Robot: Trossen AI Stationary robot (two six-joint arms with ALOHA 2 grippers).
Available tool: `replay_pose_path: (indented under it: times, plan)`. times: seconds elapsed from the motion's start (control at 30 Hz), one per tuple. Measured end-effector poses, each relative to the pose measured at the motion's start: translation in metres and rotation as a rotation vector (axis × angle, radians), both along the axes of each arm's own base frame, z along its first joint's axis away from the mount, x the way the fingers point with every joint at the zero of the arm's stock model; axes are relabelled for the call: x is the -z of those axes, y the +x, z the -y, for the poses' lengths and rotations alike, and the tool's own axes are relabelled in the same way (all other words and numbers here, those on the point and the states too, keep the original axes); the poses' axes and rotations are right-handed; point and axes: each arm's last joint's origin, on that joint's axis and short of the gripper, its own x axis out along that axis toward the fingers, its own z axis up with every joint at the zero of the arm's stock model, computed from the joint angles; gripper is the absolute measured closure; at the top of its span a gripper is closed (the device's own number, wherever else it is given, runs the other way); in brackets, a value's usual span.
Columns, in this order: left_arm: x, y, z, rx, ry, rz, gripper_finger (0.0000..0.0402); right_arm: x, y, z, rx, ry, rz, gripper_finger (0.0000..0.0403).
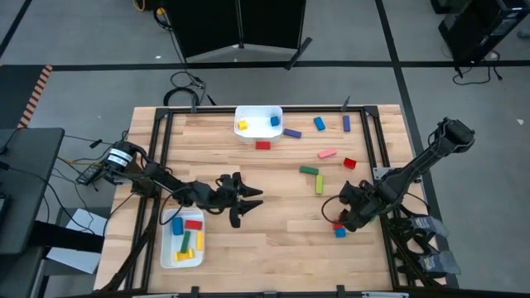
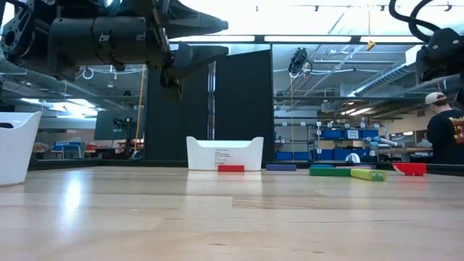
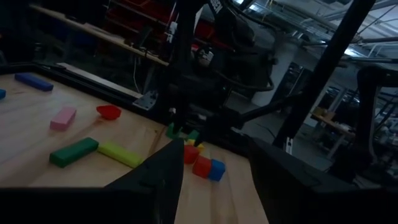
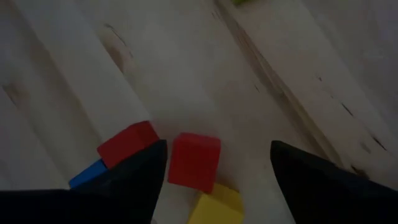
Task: Sort blocks by size
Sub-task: Put the red cube block into the top white bin
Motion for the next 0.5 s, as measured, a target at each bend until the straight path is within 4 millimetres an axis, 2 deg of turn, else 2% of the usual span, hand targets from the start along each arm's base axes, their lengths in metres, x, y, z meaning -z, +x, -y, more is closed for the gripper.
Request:
replay_pose_path:
  times: [0.5]
  plan:
    - [0.001, 0.0, 0.0, -0.001, 0.006, -0.013, 0.0213, 0.018, 0.009, -0.008, -0.02, -0.034, -0.075, 0.0094]
